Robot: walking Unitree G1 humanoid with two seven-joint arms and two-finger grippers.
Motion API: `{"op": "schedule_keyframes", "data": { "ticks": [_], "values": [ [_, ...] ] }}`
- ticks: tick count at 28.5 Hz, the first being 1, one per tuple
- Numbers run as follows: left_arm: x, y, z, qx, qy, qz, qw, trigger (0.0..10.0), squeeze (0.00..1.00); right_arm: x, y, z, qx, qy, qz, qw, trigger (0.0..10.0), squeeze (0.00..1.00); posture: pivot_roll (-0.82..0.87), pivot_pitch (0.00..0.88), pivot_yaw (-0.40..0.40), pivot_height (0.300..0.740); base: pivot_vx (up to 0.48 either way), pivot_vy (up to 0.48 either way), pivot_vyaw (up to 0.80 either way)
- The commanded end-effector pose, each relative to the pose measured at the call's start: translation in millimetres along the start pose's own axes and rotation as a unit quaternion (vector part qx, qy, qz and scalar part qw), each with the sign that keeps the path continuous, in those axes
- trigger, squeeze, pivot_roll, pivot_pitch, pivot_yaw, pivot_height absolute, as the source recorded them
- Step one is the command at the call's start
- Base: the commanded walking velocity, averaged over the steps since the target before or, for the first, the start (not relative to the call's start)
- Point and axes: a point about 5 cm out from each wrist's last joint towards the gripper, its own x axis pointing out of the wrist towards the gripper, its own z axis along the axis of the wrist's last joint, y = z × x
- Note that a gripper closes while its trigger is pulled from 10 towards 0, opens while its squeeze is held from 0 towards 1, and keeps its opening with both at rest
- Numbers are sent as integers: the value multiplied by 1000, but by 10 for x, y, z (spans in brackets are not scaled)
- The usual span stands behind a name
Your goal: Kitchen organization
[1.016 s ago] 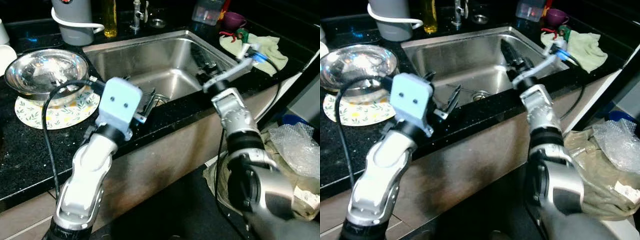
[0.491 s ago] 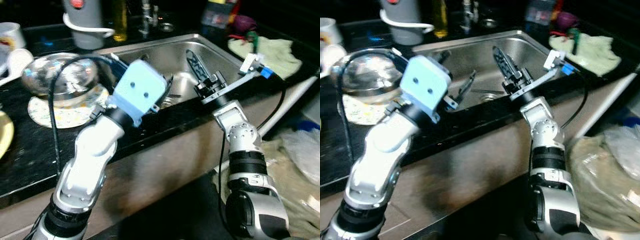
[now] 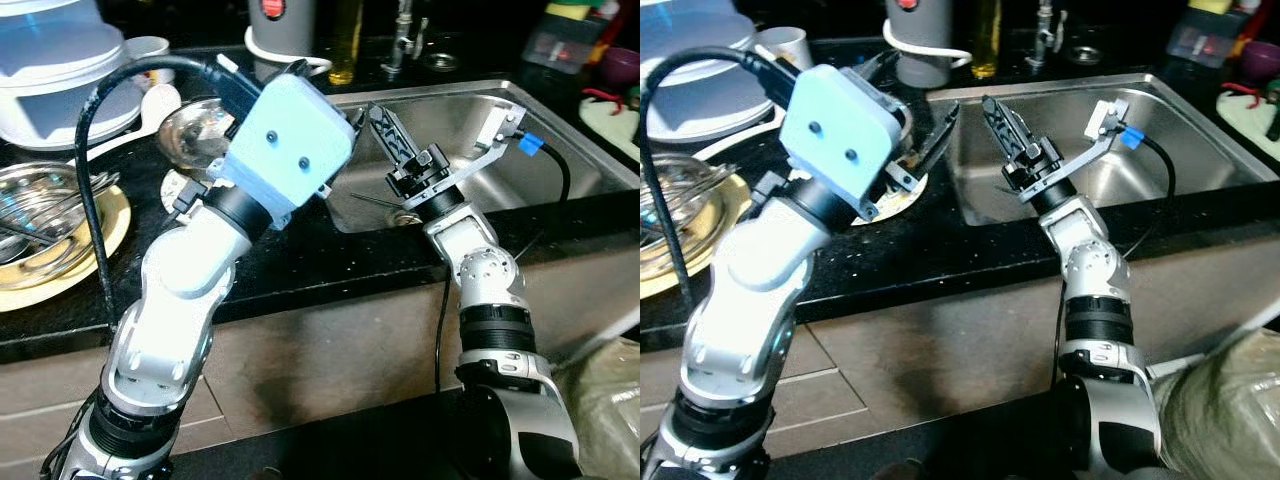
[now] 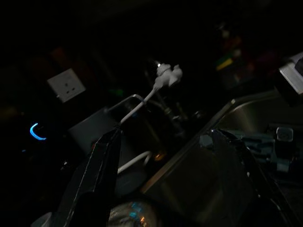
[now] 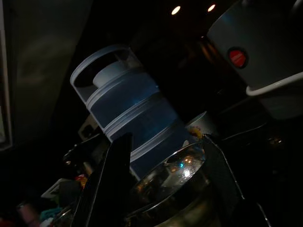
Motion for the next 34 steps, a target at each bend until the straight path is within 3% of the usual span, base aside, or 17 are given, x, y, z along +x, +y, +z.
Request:
{"op": "schedule_keyframes", "data": {
  "ticks": [1, 7, 11, 15, 19, 24, 34],
  "values": [
    [-46, -16, -32, 12, 11, -8, 1000, 10000, 0, -25, -5, 28, -8, -7, -6, 1000, 10000, 0, 114, 13, -63, 732, 0, 0, 800],
    [-148, 6, -246, 29, 55, -7, 998, 10000, 0, -62, -94, 19, -31, -3, -48, 998, 10000, 0, 111, 7, -60, 732, 0, 0, 92],
    [-275, -2, -453, 30, 99, -2, 995, 10000, 0, -84, -32, 23, -31, -1, -21, 999, 10000, 0, 108, 17, -58, 732, 0, 0, 700],
    [-330, -48, -530, 29, 114, -6, 993, 10000, 0, -86, -19, 23, -33, 0, -19, 999, 10000, 0, 106, 23, -59, 732, 0, 0, 800],
    [-331, -62, -532, 26, 114, -6, 993, 10000, 0, -82, -27, 26, -37, -2, -25, 999, 10000, 0, 106, 23, -59, 732, 0, 0, 800],
    [-321, -98, -534, 16, 108, -12, 994, 10000, 0, -86, -69, 50, -43, -12, -47, 998, 10000, 0, 100, 27, -60, 732, 0, 0, 0],
    [-314, -177, -528, -8, 98, -28, 995, 10000, 0, -97, -53, 216, -102, -26, -51, 993, 10000, 0, 90, 33, -61, 732, 0, 0, 0]
  ]
}}
